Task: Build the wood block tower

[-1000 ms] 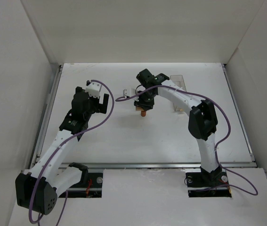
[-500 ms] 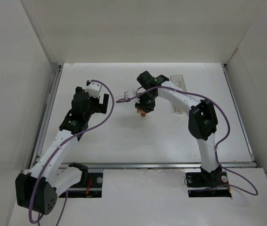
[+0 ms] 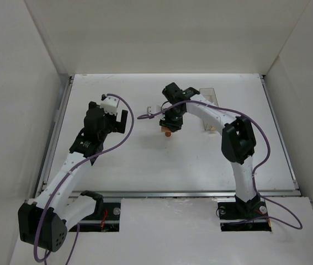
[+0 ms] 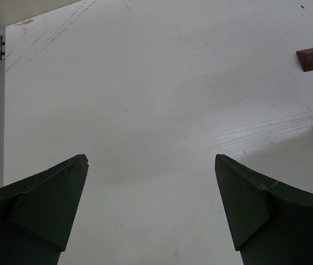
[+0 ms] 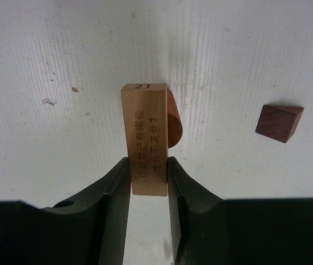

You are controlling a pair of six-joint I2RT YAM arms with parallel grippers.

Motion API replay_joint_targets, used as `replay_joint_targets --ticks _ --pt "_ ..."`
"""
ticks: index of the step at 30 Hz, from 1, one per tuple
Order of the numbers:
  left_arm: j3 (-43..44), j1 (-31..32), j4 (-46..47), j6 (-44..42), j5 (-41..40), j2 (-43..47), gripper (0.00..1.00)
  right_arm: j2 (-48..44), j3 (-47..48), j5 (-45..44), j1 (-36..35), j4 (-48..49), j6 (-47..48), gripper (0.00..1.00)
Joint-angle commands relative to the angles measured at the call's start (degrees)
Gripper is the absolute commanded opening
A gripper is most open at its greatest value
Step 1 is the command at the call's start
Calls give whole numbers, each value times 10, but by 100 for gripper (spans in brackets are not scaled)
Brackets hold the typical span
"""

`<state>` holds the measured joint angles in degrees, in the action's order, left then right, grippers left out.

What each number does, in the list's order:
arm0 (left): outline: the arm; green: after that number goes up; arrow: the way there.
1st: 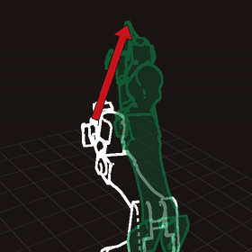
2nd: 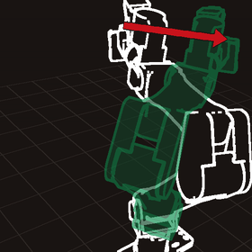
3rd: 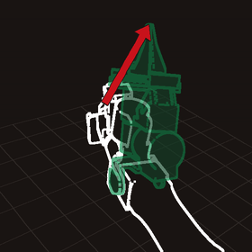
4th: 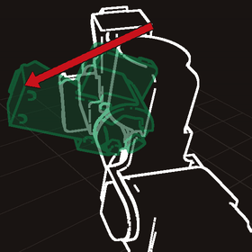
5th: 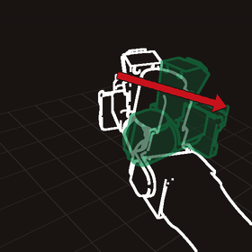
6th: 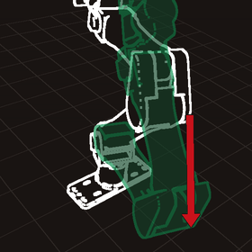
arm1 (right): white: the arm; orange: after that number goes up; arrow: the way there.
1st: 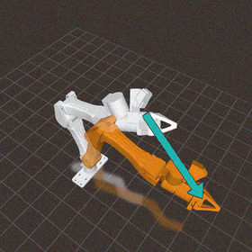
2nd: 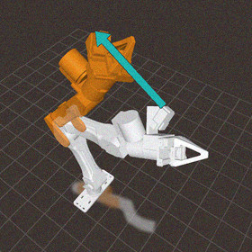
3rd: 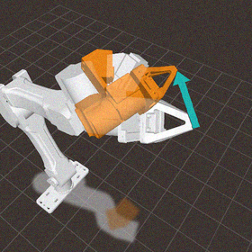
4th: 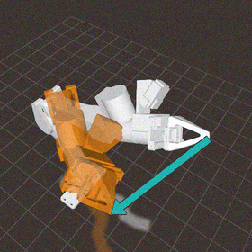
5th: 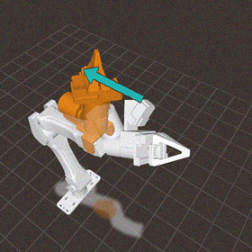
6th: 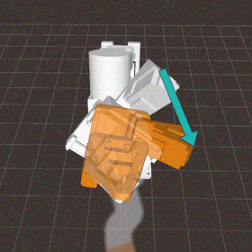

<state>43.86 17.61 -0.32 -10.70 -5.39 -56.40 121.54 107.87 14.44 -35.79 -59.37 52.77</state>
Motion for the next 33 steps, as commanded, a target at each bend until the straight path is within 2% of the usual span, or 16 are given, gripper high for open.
replay_joint_targets --ticks 1,21,33 --pt "4 -1 16 -5 1 5 99 -21 15 35 14 10 11 0" --pt "4 -1 16 -5 12 0 99 -16 38 69 20 10 16 0" --pt "4 -1 16 -5 12 0 99 -5 28 58 20 10 16 0"
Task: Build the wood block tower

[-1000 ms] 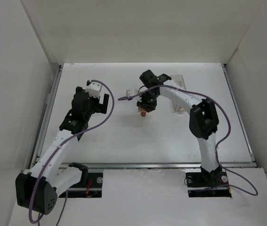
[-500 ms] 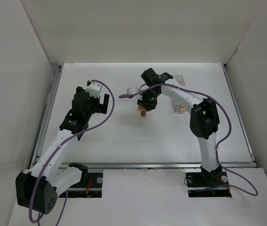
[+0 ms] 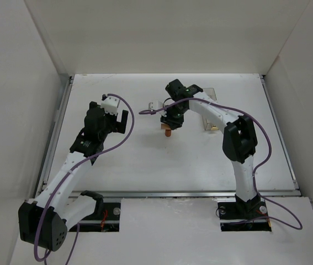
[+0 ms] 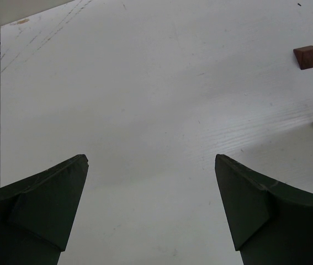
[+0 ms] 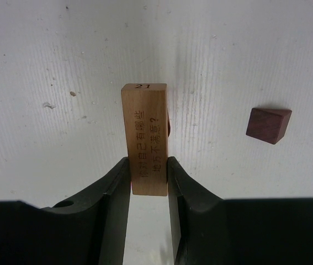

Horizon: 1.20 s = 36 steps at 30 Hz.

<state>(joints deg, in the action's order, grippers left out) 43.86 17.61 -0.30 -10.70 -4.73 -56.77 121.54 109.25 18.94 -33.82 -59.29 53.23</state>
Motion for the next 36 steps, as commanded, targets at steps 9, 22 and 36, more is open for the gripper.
replay_joint_targets --ticks 9,22,36 --pt "4 -1 21 -10 5 3 99 0 9 2 -5 15 12 0" --pt "-2 -1 21 -10 0 3 99 11 9 2 -11 15 12 0" --pt "-2 -1 21 -10 -5 3 99 11 -3 -11 -11 20 12 0"
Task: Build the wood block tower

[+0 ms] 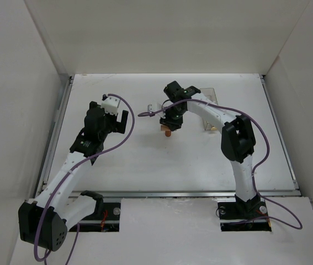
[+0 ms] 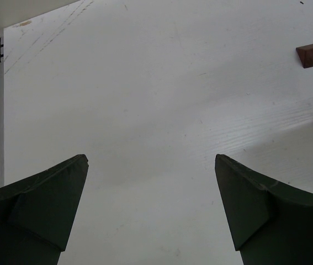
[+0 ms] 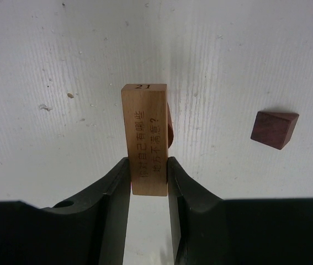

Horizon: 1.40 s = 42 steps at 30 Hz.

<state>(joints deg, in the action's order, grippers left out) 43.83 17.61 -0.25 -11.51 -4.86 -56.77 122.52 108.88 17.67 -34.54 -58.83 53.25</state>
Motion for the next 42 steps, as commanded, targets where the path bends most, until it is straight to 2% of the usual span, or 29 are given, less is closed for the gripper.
replay_joint_targets --ticks 1,5,8,9,13,15,20,25,27,28,29,34,38,42 --pt "-2 -1 21 -2 -4 3 99 1 1 2 -3 15 11 0" --pt "-2 -1 21 -2 -4 3 99 1 1 2 -3 15 11 0" --pt "-2 -1 21 -2 -4 3 100 1 1 2 -3 21 11 14" --pt "-2 -1 21 -2 -4 3 100 1 1 2 -3 21 11 26" --pt "-2 -1 21 -2 -4 3 100 1 1 2 -3 21 11 40" --pt "-2 -1 26 -2 -4 9 100 1 1 7 -3 21 6 43" --pt "-7 -1 26 -2 -4 9 100 1 1 7 -3 21 6 44" --pt "-7 -1 26 -2 -4 9 100 1 1 7 -3 21 6 55" --pt "-7 -1 26 -2 -4 9 100 1 1 7 -3 21 6 77" --pt "-7 -1 26 -2 -4 9 100 -5 1 7 -3 21 6 95" --pt "-7 -1 26 -2 -4 9 100 -10 1 13 -3 21 6 100" --pt "-7 -1 26 -2 -9 9 100 -41 6 32 -3 21 1 100" --pt "-7 -1 26 -2 -9 9 100 -110 6 38 -3 33 -18 100" --pt "-7 -6 20 -2 -15 9 100 -195 -30 64 30 107 -70 100"
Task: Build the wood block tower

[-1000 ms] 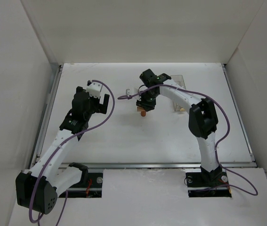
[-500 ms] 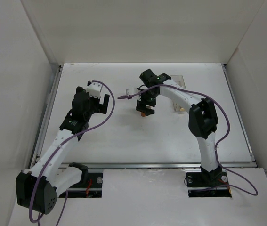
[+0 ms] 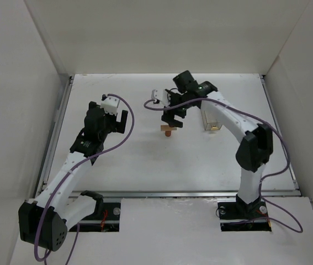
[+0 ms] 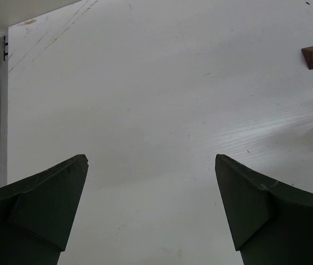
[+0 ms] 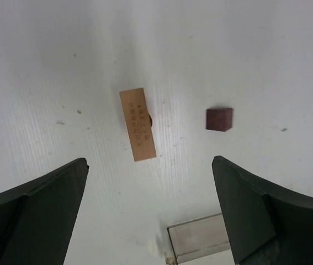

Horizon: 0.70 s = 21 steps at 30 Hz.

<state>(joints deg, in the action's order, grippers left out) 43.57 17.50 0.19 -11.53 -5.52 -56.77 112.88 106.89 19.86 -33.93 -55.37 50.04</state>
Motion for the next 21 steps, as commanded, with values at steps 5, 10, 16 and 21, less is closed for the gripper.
replay_joint_targets --ticks 5,10,16,21 --pt "1 -5 26 21 -42 -2 100 -196 -140 -75 82 446 -420 100" --pt "6 -11 41 34 -56 -19 100 -33 33 -137 116 321 -575 100" --pt "27 -11 41 17 -63 -50 100 145 197 -167 102 106 -708 85" --pt "33 -11 52 5 -69 -78 100 139 114 -255 70 141 -781 84"
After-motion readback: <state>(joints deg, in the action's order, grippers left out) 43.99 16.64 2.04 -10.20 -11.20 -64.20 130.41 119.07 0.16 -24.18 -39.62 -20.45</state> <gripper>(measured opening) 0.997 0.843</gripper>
